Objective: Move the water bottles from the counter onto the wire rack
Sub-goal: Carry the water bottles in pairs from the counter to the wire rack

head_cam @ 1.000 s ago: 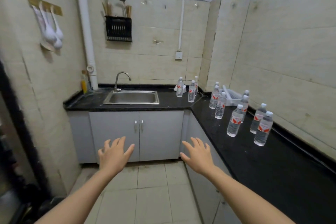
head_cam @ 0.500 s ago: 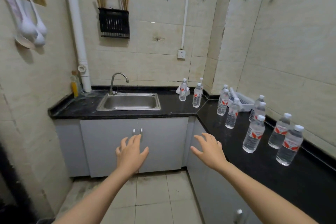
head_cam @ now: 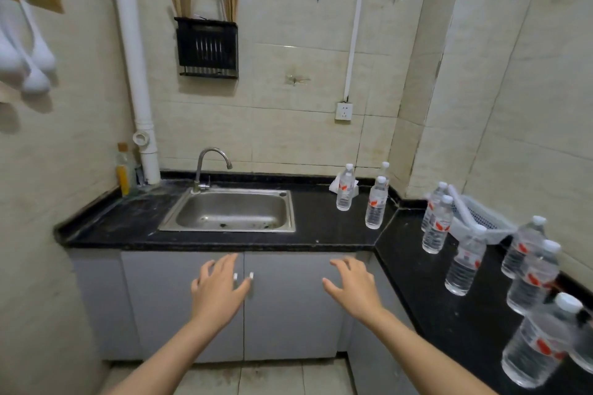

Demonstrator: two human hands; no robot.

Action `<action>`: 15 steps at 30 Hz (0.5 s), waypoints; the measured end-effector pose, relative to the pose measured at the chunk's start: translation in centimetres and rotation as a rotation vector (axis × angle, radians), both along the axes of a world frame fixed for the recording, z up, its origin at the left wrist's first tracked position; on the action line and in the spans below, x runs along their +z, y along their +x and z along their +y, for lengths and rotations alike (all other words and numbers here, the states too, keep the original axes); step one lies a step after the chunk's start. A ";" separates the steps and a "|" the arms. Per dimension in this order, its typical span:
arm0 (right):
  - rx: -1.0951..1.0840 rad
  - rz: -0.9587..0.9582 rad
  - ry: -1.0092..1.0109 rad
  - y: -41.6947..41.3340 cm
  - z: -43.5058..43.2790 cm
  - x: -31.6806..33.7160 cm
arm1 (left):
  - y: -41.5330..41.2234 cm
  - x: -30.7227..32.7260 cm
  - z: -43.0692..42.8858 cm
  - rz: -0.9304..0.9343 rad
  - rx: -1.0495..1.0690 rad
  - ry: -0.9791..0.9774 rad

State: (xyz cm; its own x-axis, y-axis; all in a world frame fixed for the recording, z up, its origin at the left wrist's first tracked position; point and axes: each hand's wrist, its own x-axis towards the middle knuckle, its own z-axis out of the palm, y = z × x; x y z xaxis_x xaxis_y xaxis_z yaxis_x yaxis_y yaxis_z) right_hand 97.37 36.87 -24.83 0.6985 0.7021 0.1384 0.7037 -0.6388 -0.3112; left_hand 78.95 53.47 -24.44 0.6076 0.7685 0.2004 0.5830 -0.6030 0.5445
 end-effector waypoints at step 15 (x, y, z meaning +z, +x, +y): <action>-0.251 0.024 -0.008 16.4 12.1 -1.9 | 22.6 -2.6 15.0 0.010 -0.237 -0.109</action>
